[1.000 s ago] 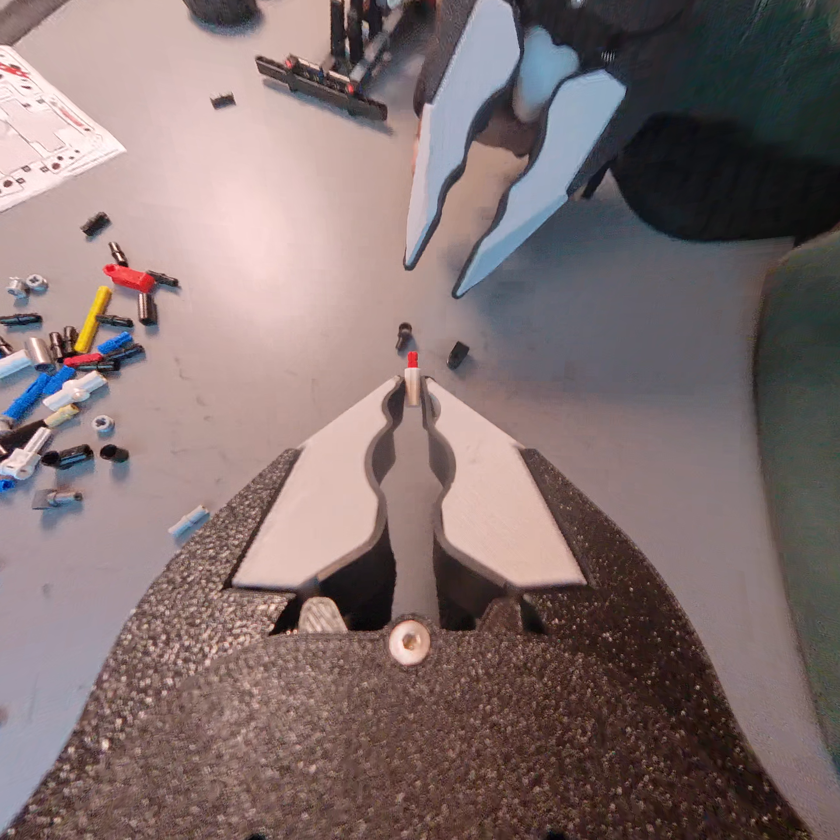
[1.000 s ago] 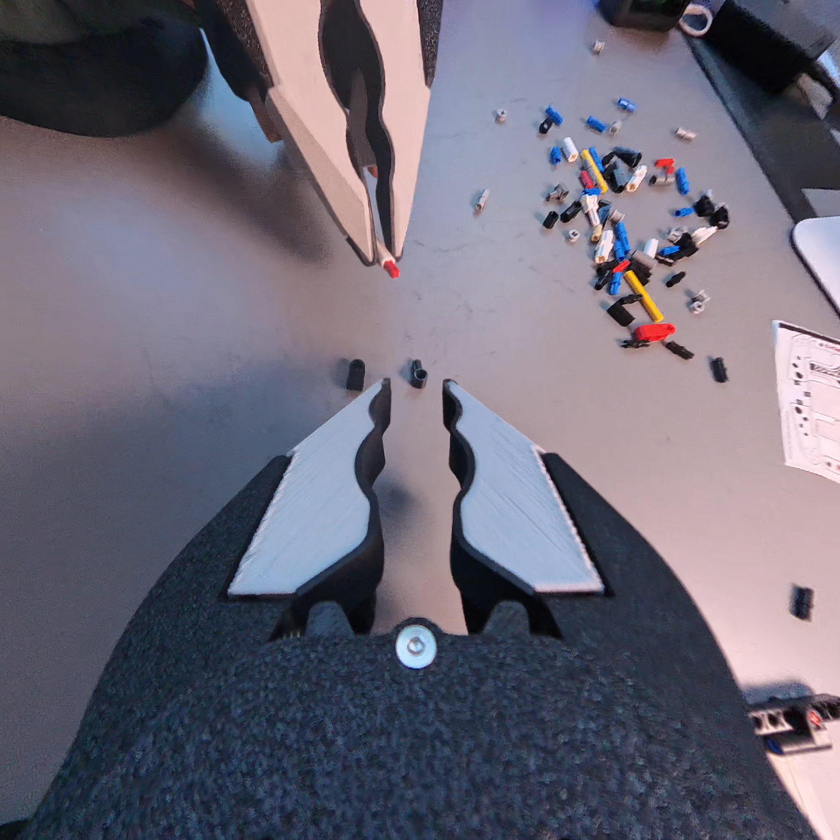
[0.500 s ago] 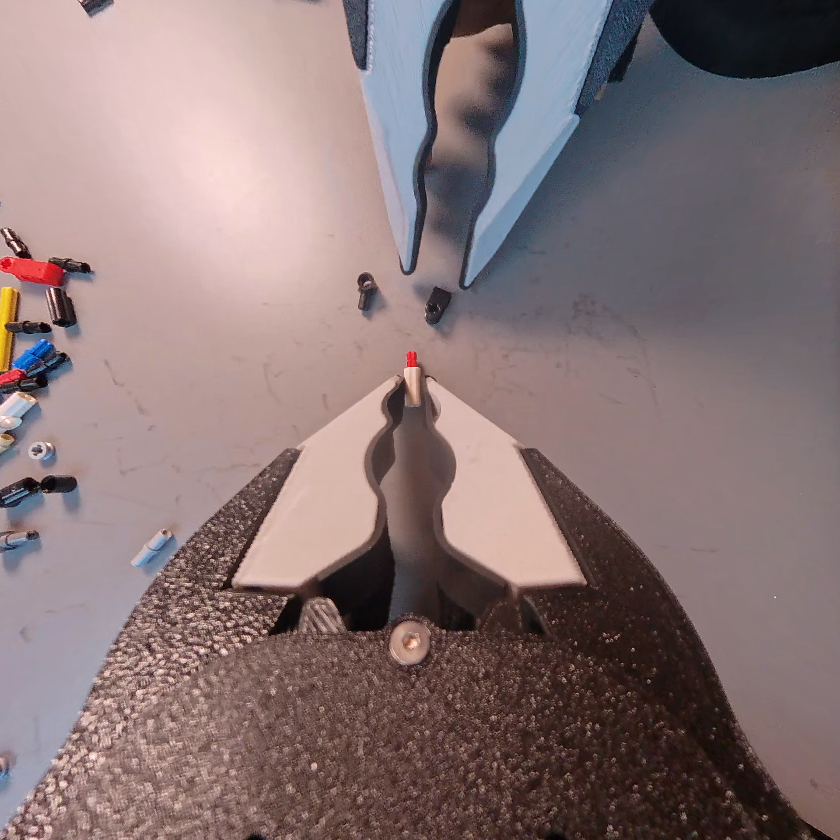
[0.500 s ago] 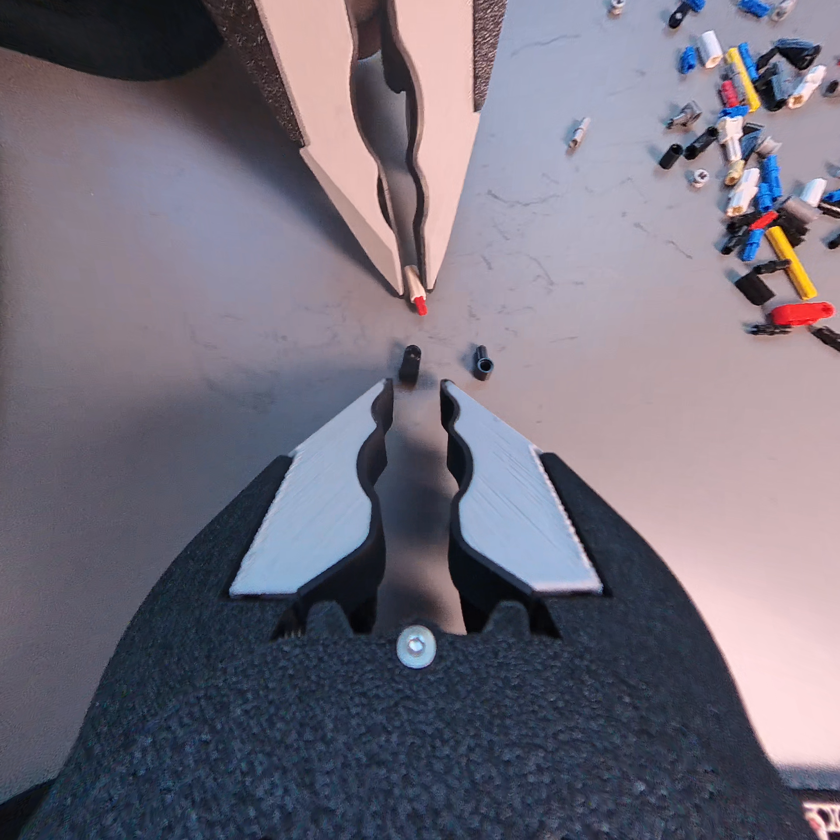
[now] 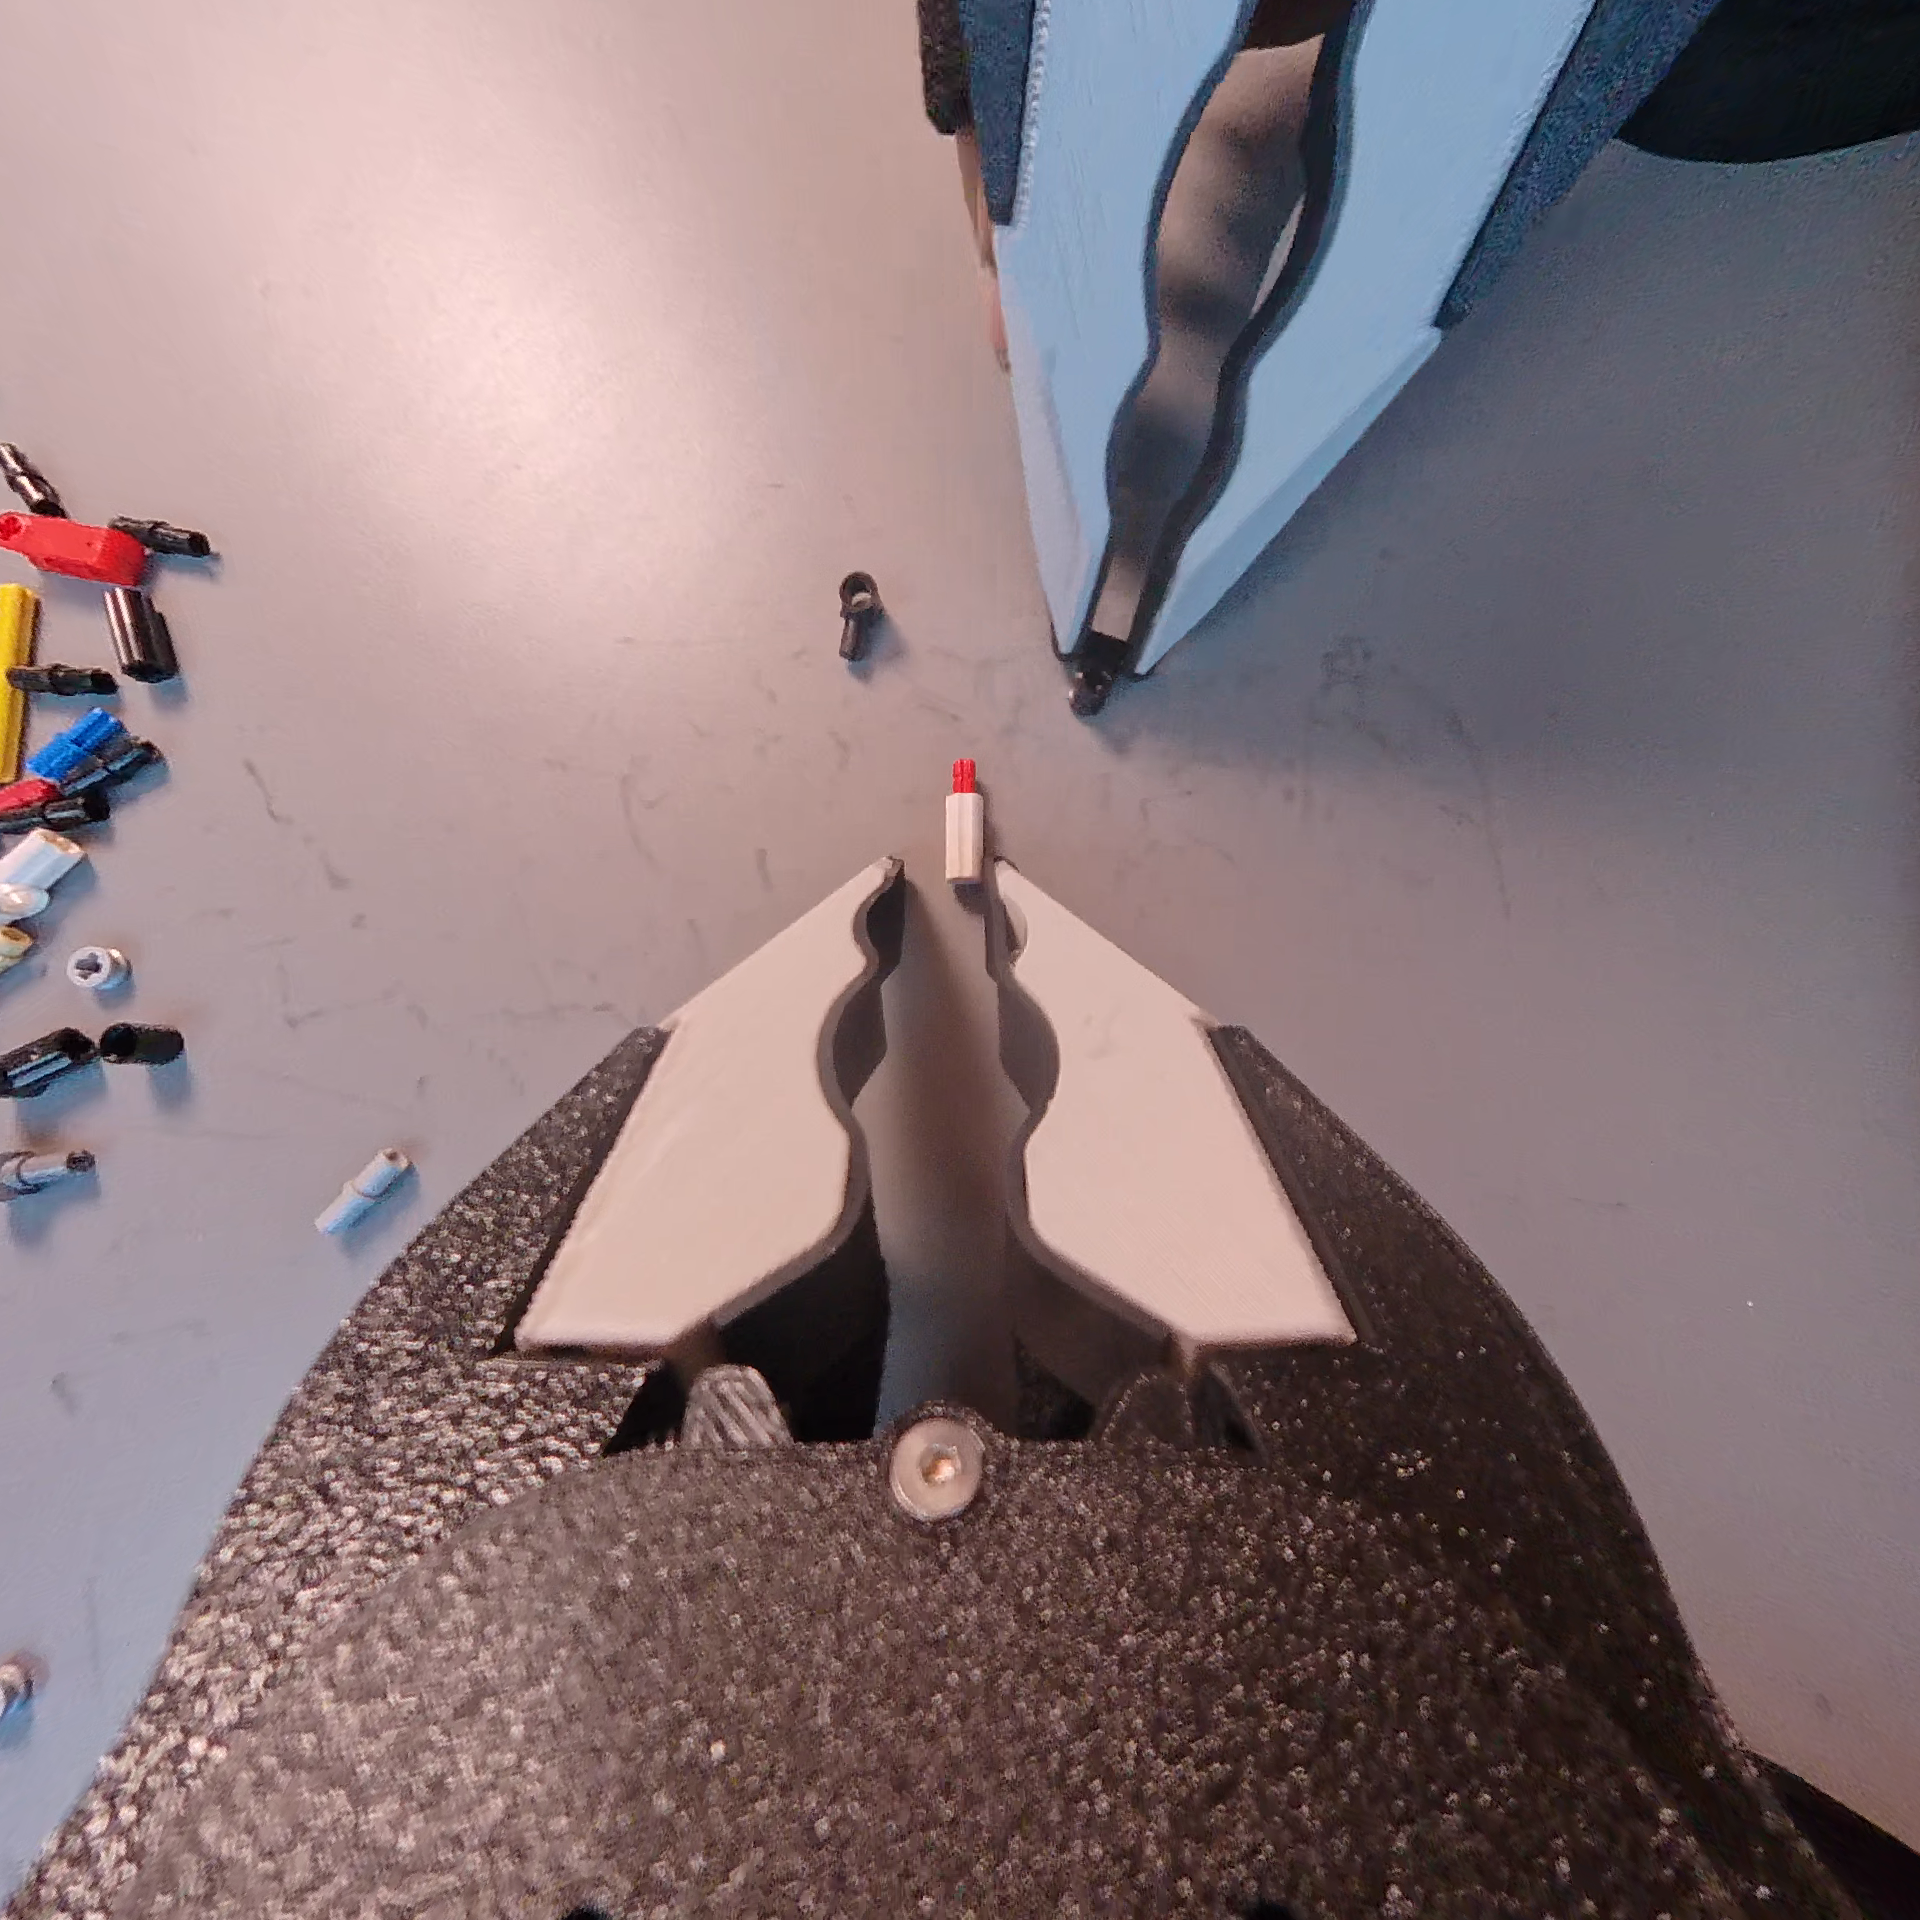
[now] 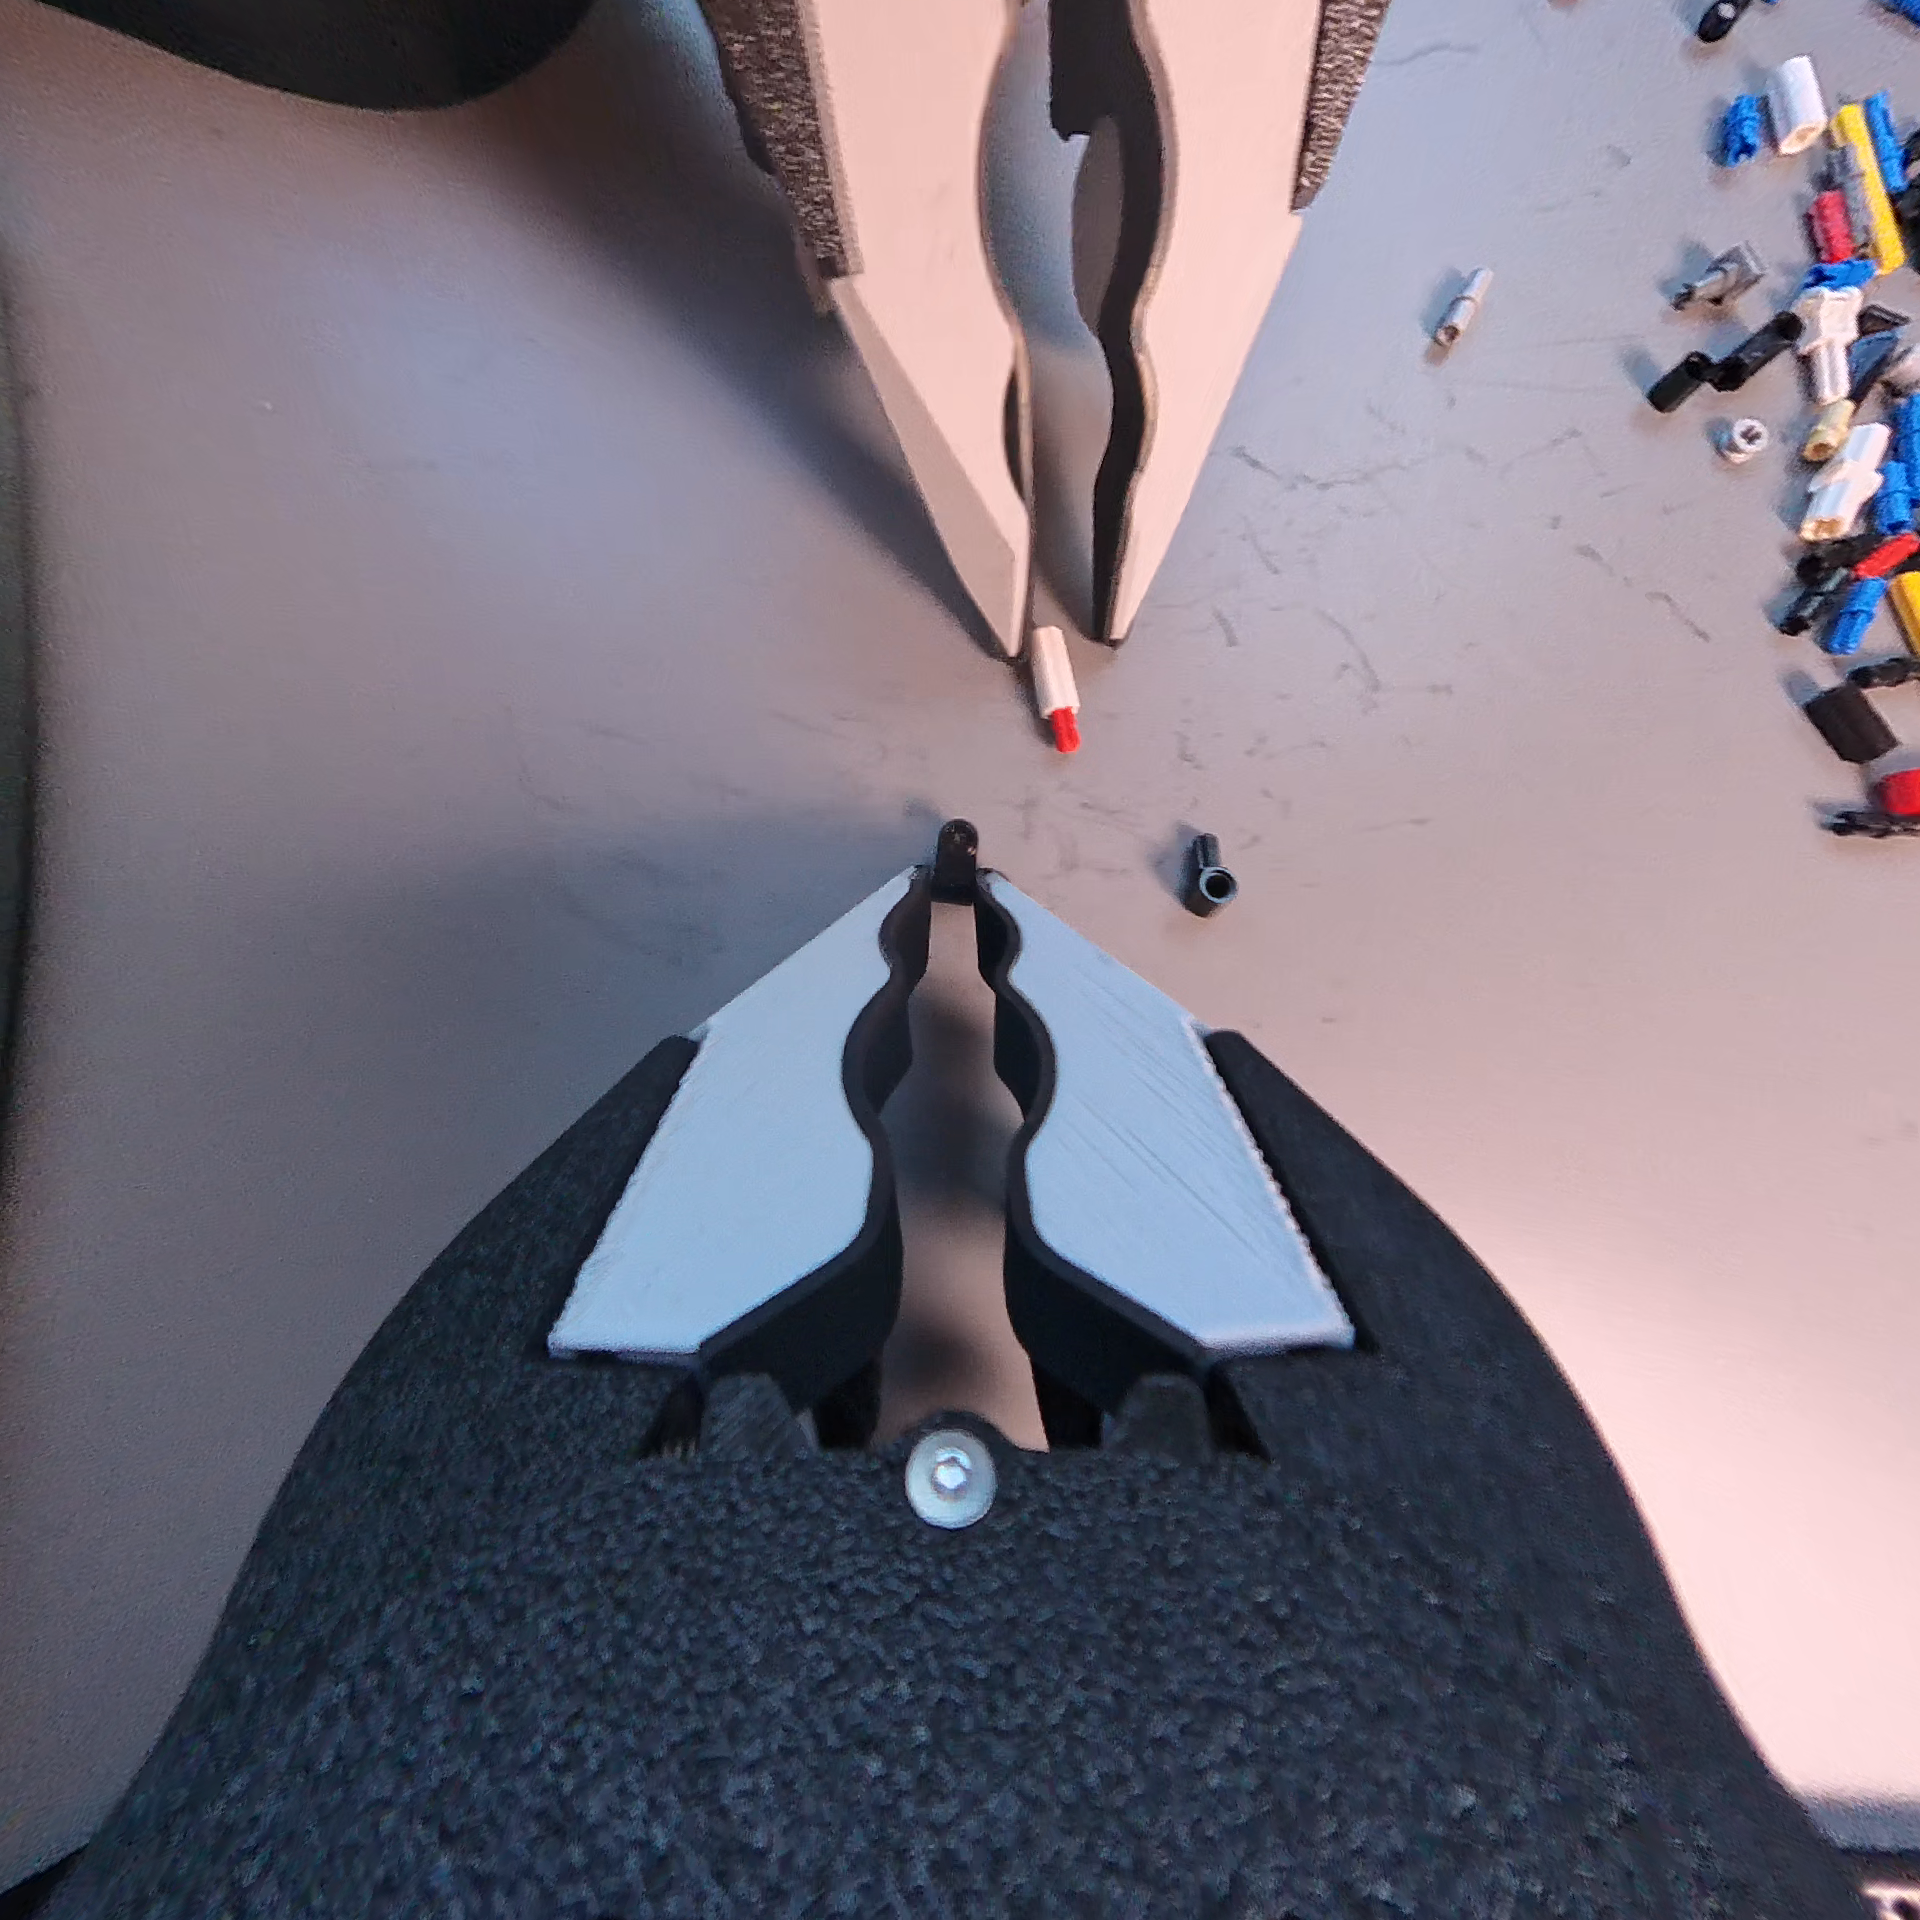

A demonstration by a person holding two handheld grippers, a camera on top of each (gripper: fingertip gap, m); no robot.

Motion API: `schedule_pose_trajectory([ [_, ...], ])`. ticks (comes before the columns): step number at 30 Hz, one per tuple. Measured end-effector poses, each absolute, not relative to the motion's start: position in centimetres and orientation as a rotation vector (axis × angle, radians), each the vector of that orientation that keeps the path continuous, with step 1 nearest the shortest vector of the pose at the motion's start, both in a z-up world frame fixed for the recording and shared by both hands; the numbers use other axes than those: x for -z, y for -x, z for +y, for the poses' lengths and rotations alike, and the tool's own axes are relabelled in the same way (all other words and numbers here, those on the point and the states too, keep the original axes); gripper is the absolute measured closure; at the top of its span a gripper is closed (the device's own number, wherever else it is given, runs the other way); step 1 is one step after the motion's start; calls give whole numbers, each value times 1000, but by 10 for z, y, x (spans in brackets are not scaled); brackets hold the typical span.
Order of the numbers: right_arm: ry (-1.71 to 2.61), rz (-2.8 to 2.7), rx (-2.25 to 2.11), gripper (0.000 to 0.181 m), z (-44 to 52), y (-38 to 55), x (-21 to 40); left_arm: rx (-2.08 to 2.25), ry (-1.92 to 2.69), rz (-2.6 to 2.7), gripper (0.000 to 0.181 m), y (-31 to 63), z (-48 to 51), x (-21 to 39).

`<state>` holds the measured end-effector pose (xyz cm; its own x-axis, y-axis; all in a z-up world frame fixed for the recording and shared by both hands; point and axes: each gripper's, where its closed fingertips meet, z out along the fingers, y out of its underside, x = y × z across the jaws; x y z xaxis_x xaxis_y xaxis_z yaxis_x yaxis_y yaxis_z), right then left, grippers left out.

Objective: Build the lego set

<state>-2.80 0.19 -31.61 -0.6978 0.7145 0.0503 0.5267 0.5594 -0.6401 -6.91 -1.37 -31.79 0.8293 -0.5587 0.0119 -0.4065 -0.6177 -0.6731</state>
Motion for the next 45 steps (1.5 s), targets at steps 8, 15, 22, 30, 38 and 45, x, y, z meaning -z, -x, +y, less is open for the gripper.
schedule_pose_trajectory([
  [8, 1007, -2499, -899, 171, -8, 24, 316, 315, 2314, 745, 175, 65, -18, 318],
  [15, 1025, -2471, -989, 158, -5, 22, 308, 424, 2248, 734, 175, 55, -18, 307],
  [22, 829, -2316, -1139, 155, -13, 29, 272, 683, 2060, 720, 175, 30, -22, 273],
  [30, 707, -2239, -1169, 169, -19, 30, 258, 747, 2009, 687, 175, 28, -22, 263],
  [38, 721, -2207, -1163, 174, -17, 35, 257, 780, 1971, 645, 175, 30, -21, 254],
  [45, 885, -2077, -1243, 175, -6, 50, 248, 843, 1868, 448, 174, 41, -6, 236],
])
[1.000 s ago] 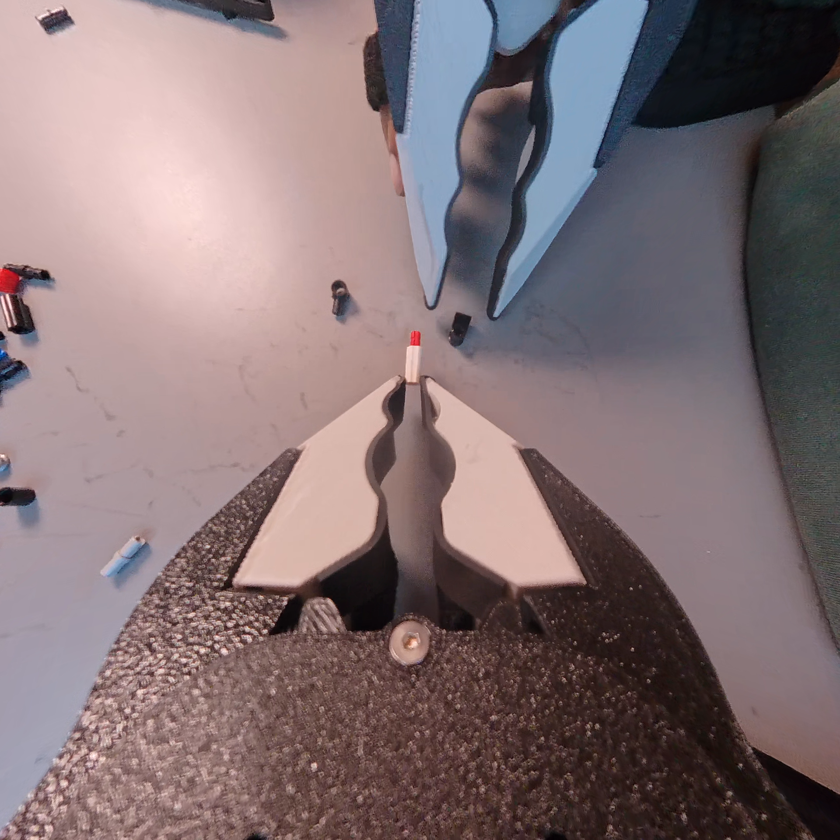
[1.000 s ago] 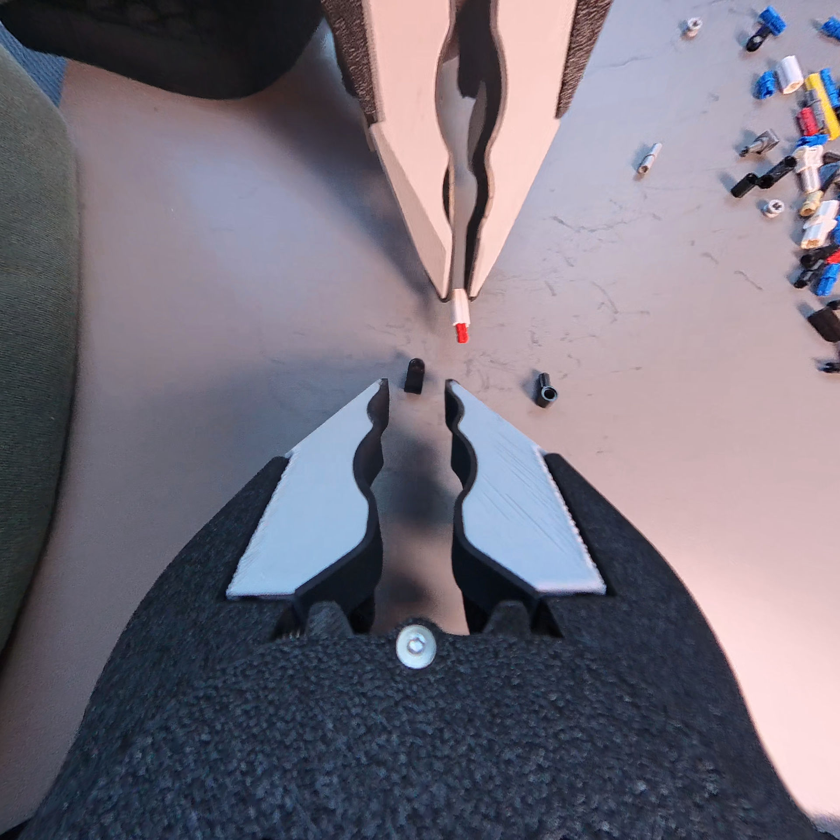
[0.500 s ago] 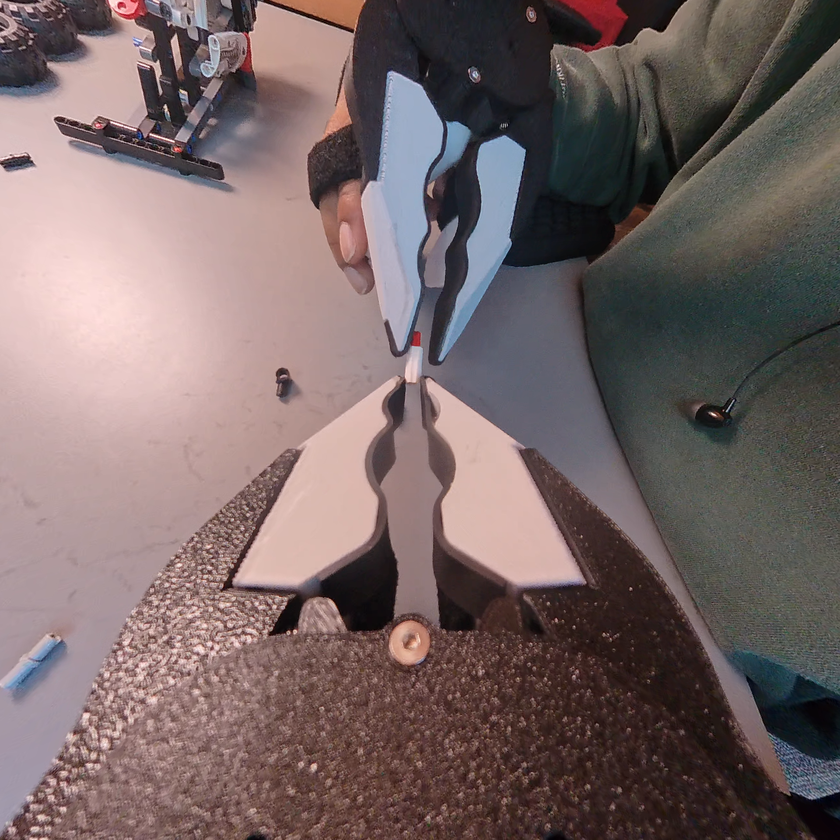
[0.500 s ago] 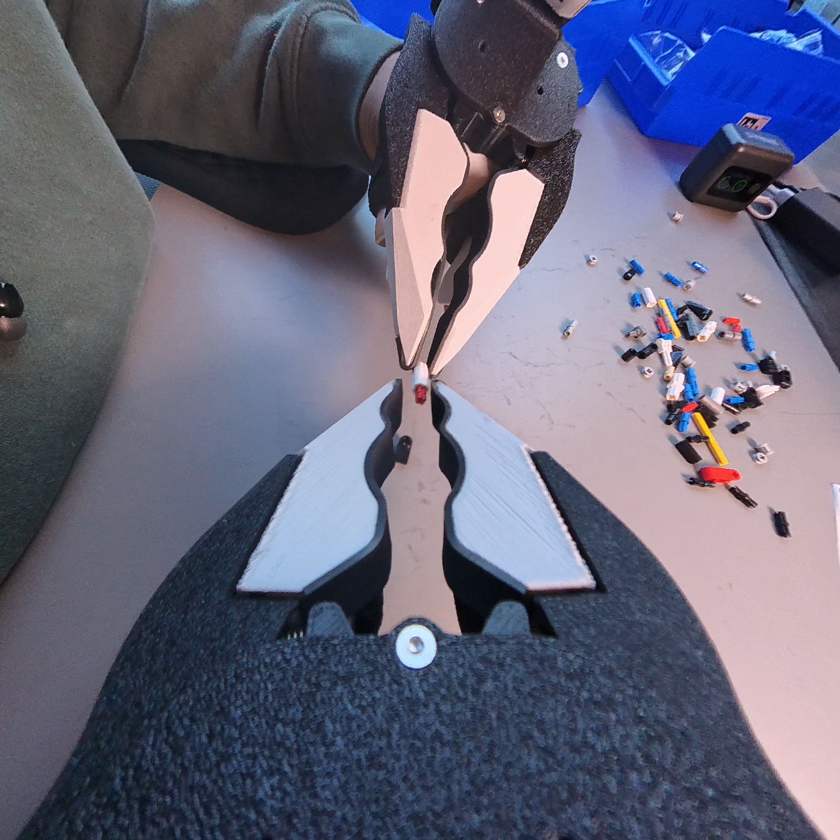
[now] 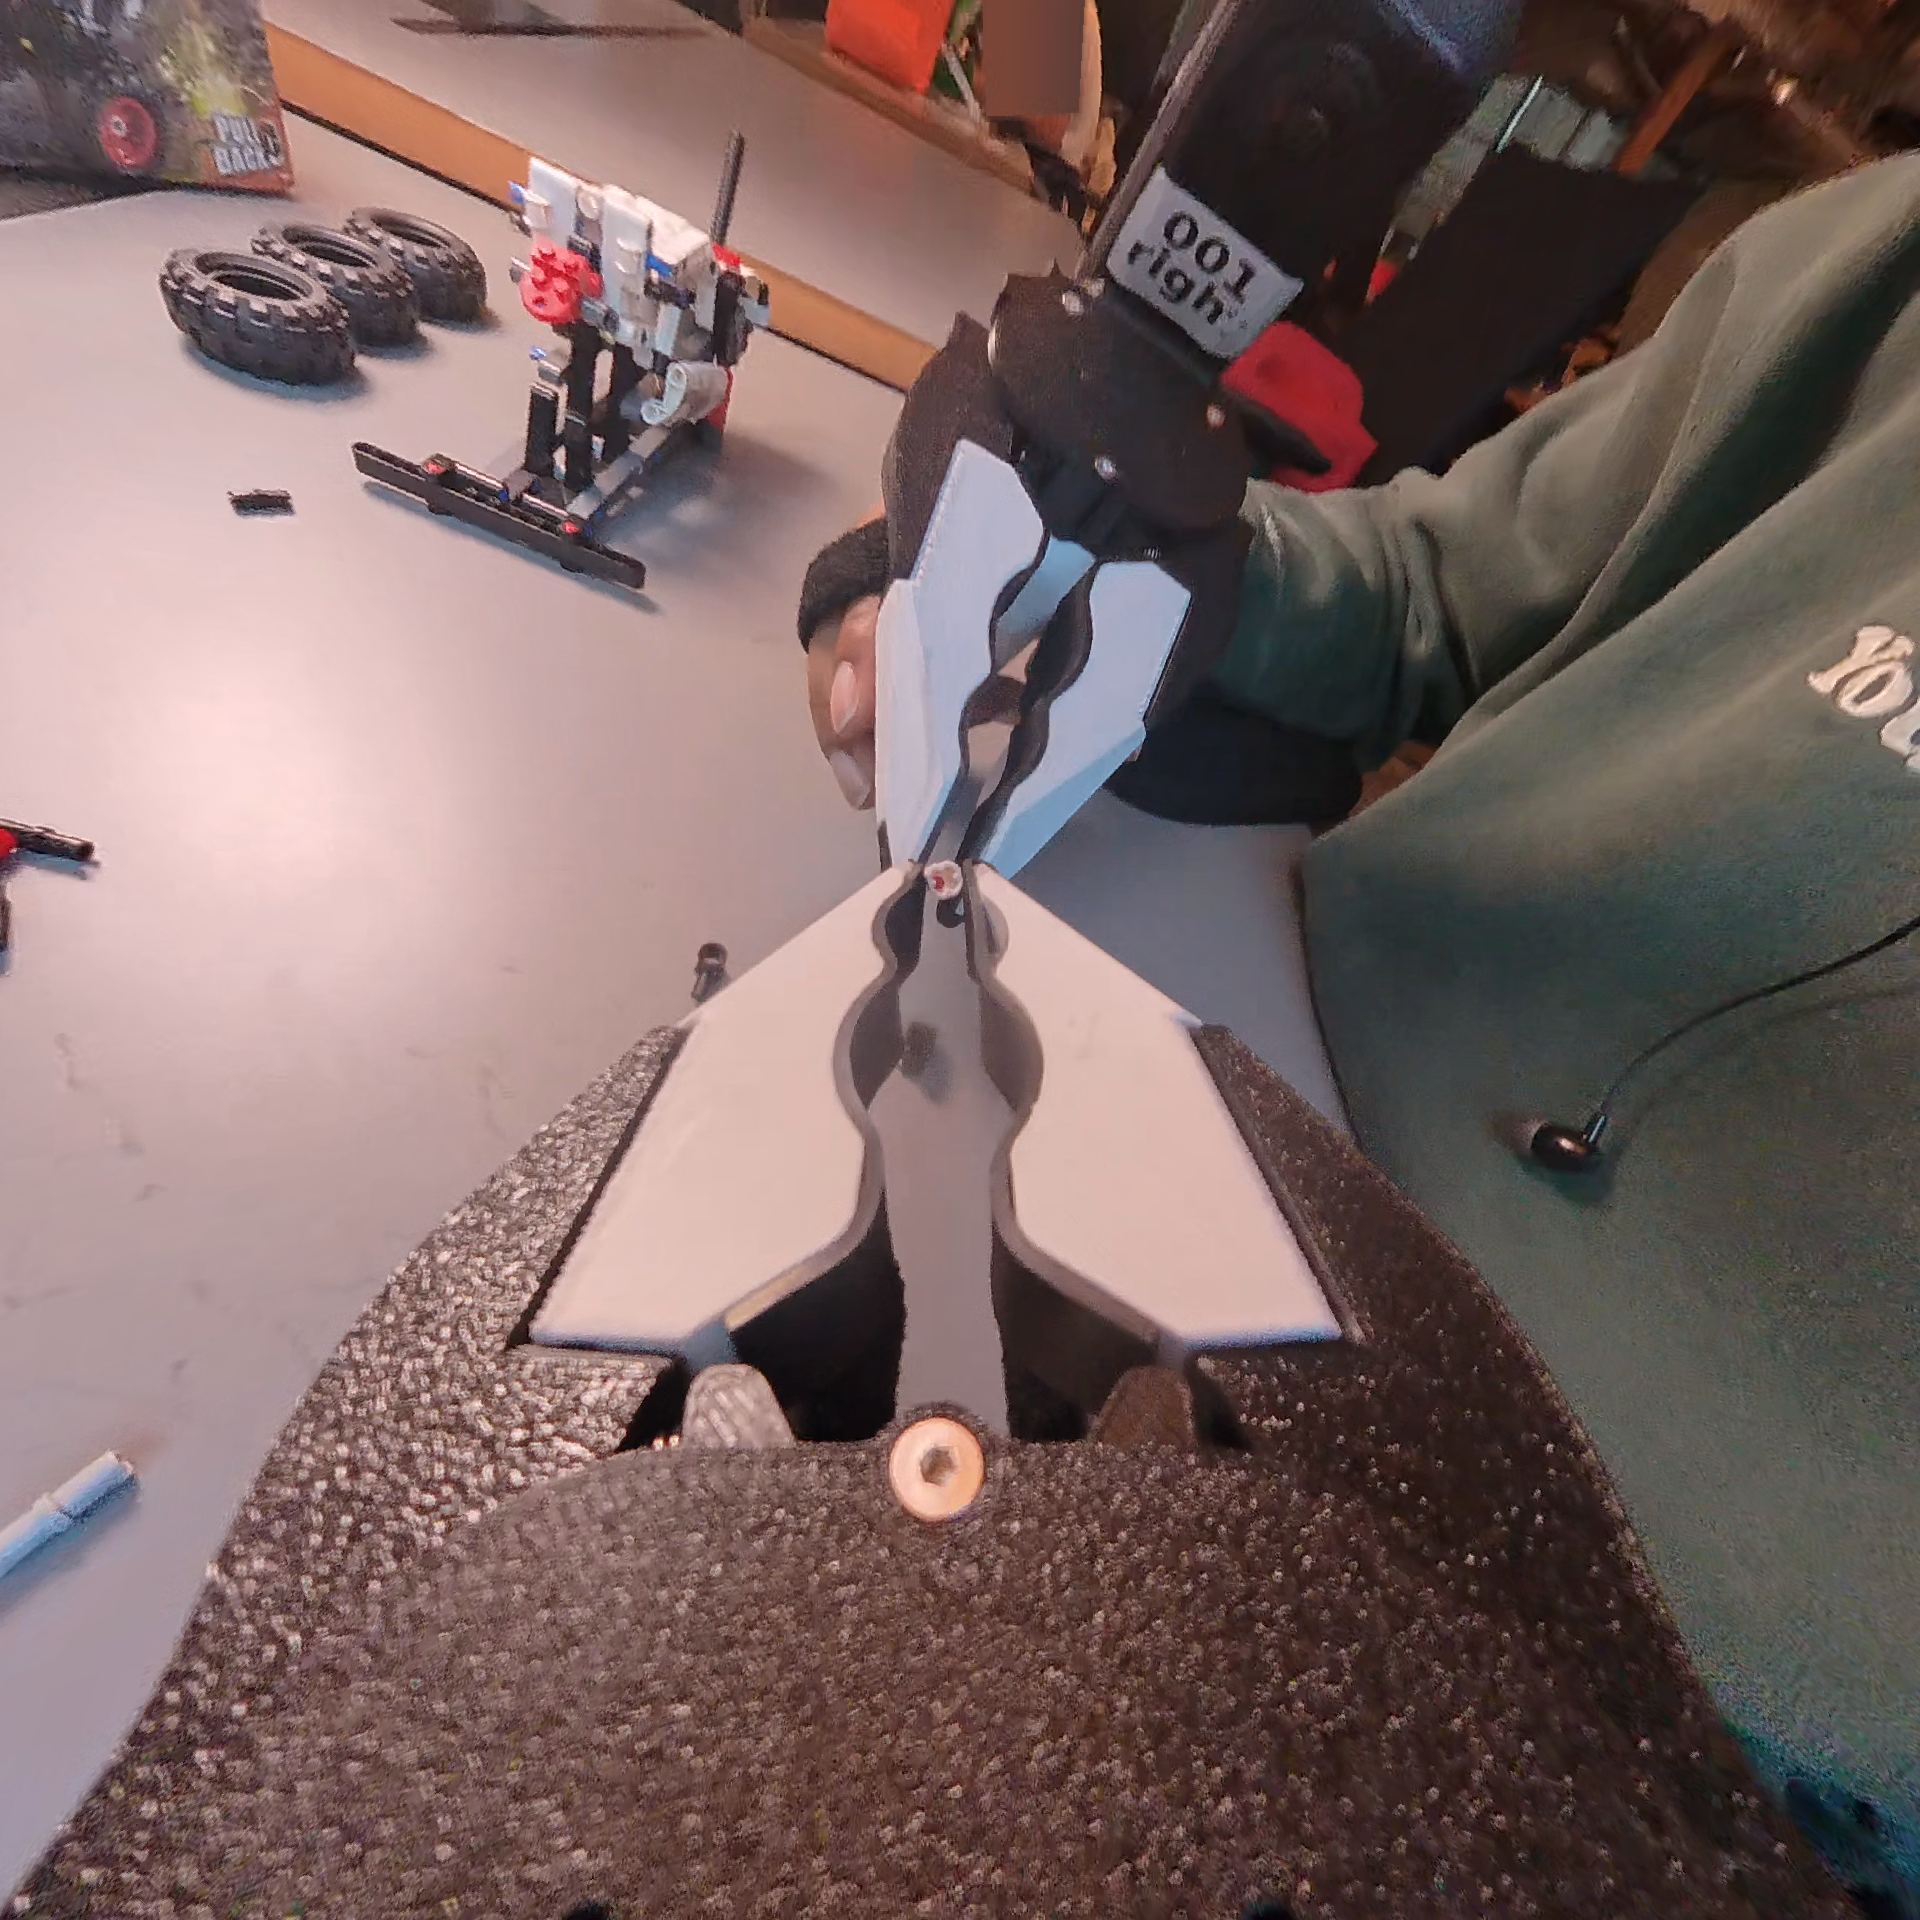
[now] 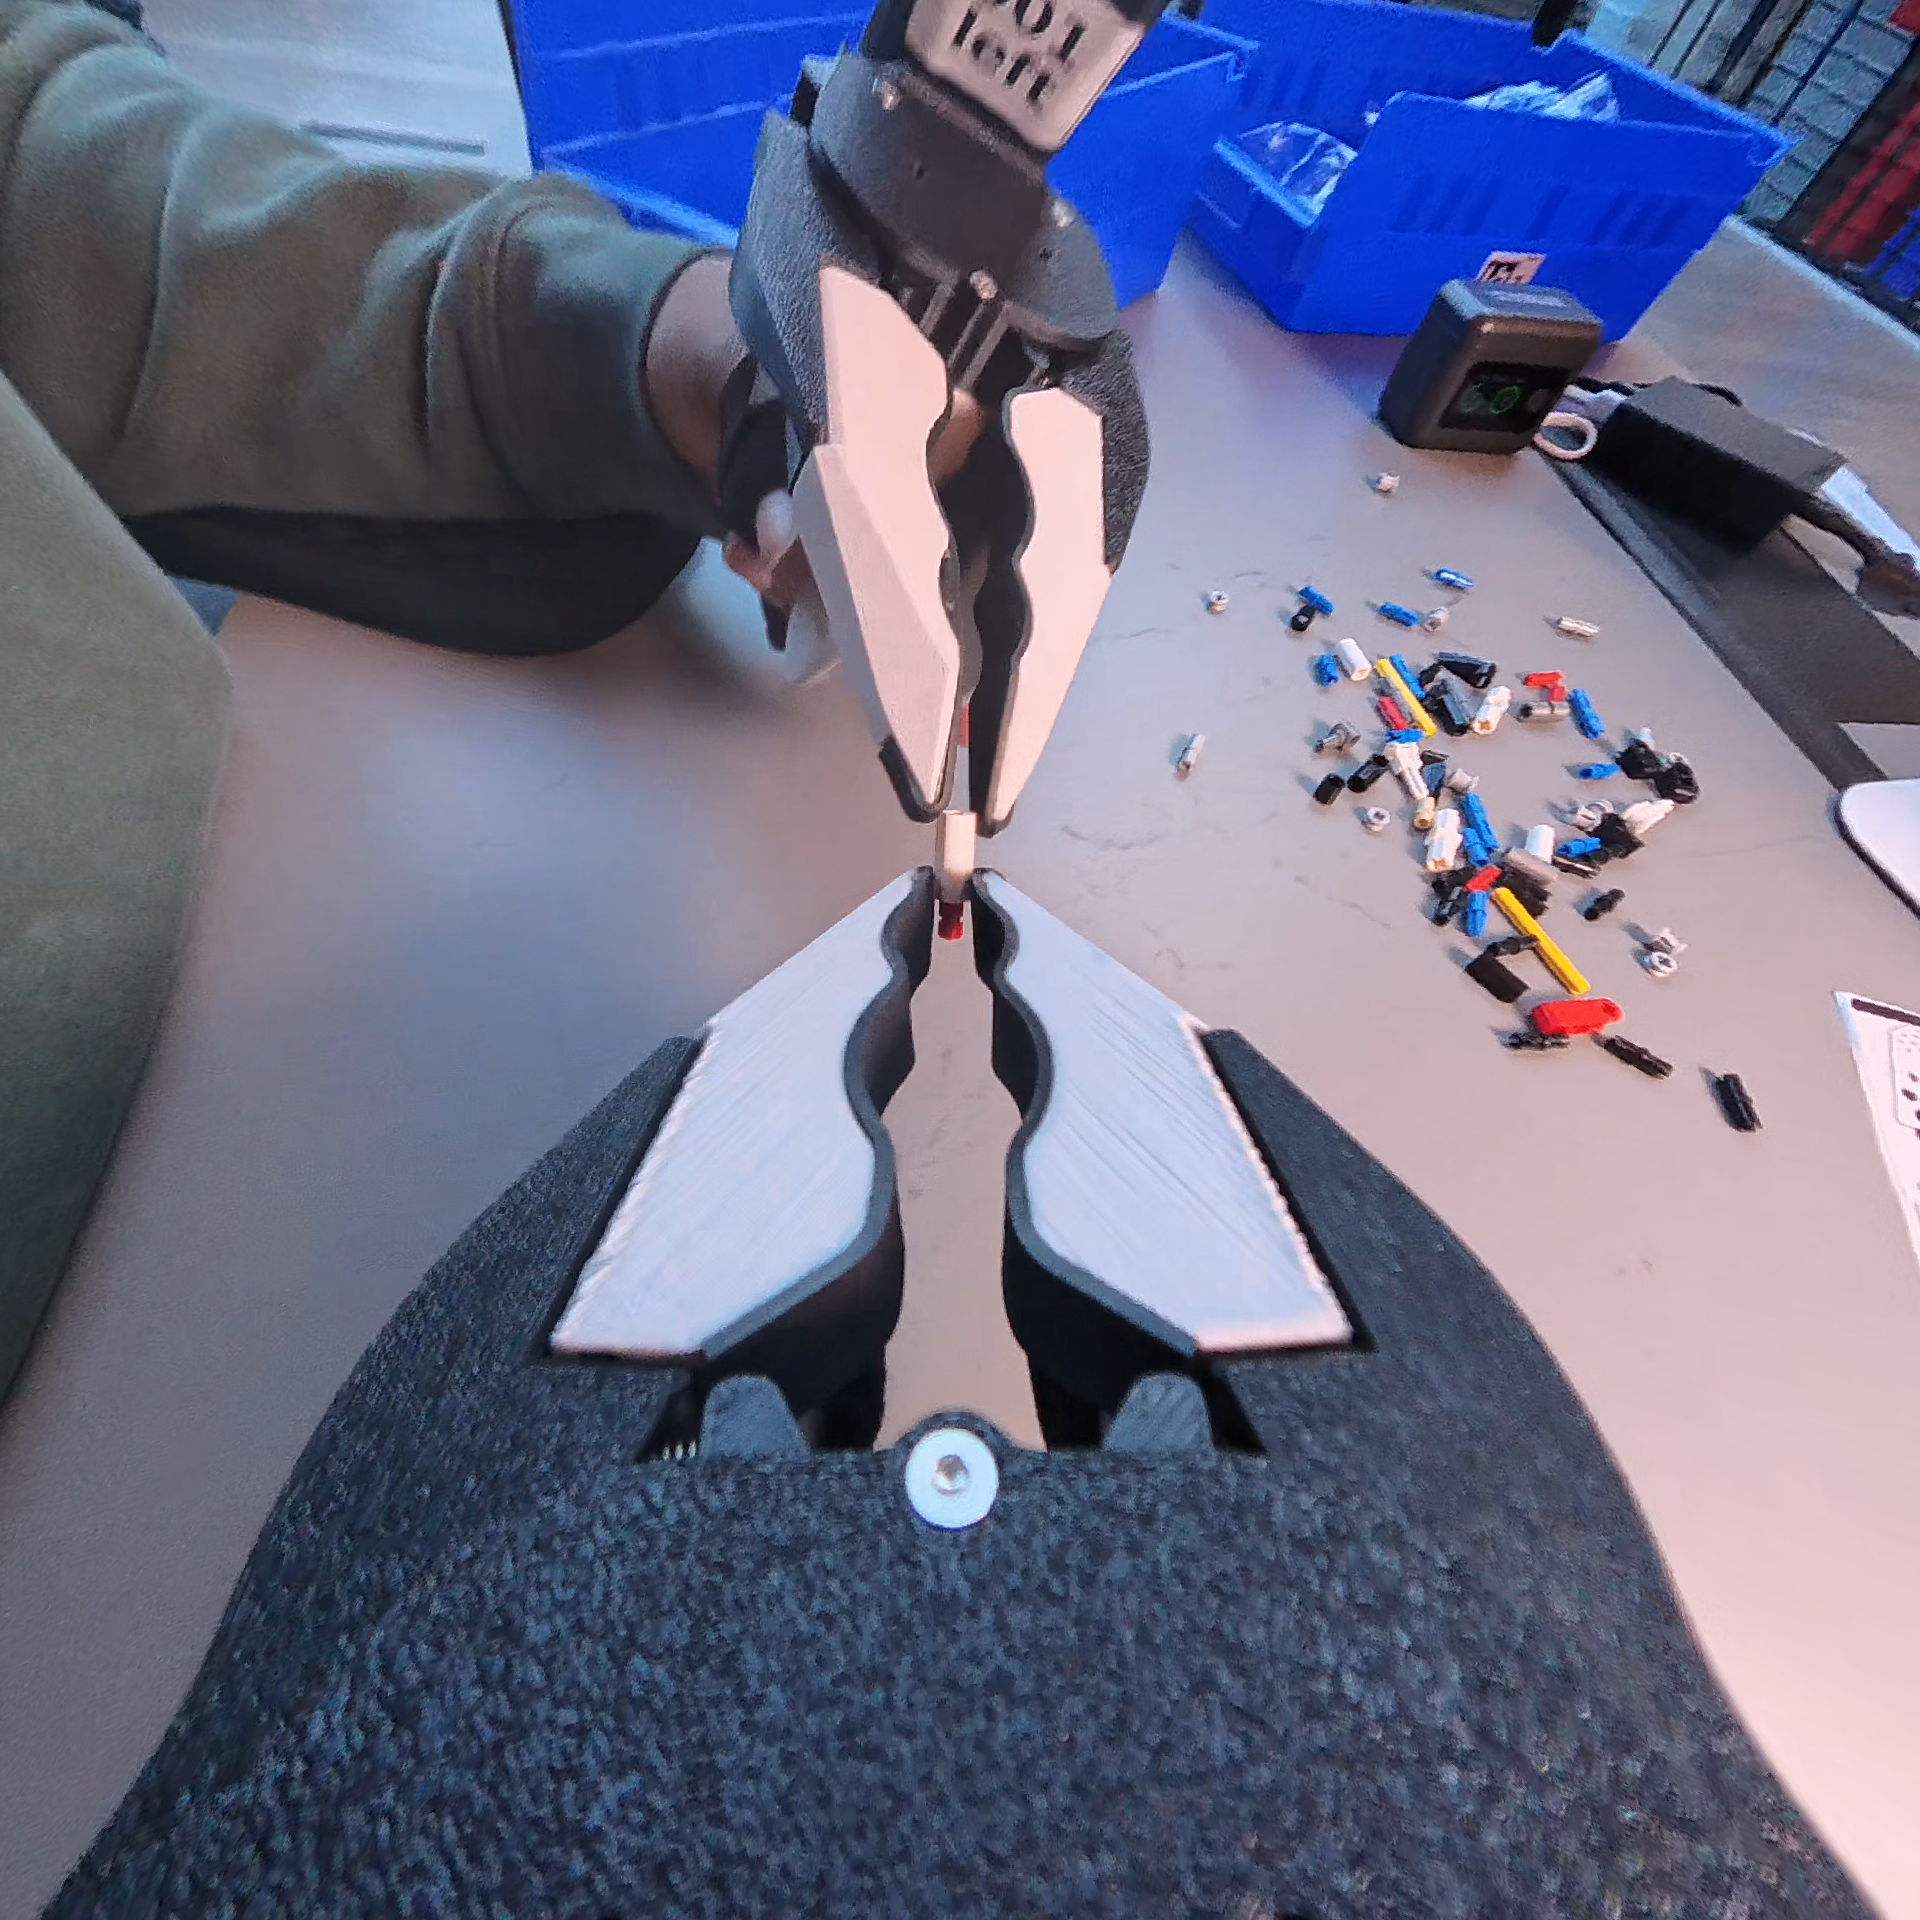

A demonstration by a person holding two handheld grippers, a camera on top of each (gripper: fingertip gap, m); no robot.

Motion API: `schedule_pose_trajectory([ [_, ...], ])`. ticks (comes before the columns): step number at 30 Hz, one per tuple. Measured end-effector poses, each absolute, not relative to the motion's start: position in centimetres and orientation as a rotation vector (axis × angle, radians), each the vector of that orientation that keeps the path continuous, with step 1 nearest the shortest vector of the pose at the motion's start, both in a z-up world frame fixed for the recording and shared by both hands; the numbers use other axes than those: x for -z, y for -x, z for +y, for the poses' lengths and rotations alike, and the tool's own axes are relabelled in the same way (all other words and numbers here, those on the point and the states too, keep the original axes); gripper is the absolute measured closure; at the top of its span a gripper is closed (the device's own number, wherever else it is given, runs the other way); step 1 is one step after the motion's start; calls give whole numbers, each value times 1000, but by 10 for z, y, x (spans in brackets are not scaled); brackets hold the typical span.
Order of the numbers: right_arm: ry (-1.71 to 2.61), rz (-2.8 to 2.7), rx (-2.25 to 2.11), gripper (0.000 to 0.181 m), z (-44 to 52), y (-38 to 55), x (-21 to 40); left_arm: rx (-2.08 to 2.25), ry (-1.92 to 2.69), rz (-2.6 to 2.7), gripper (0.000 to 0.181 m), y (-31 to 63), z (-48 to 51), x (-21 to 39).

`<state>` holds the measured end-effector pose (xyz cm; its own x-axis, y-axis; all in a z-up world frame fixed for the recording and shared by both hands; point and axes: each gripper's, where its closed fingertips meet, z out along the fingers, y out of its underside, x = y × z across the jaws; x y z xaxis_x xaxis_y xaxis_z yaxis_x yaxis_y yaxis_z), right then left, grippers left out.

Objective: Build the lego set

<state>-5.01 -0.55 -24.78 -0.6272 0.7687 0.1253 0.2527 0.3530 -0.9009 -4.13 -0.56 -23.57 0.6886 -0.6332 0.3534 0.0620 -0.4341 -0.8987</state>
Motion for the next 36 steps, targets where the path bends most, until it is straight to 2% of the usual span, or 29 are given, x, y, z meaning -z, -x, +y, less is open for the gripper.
schedule_pose_trajectory([
  [4, 847, -1968, -1315, 175, -6, 53, 230, 942, 1775, 328, 165, 47, -1, 218],
  [8, 801, -1914, -1281, 175, -7, 56, 223, 985, 1721, 319, 174, 44, -4, 208],
  [23, 842, -2078, -1178, 170, -9, 53, 252, 736, 1916, 485, 177, 36, -4, 238],
  [30, 860, -2081, -1216, 175, -10, 52, 251, 715, 1900, 469, 181, 37, -2, 237],
  [33, 893, -2079, -1280, 175, -6, 50, 251, 714, 1912, 457, 170, 40, -1, 239],
  [36, 916, -2045, -1419, 177, -6, 47, 242, 756, 1887, 447, 167, 41, -4, 234],
])
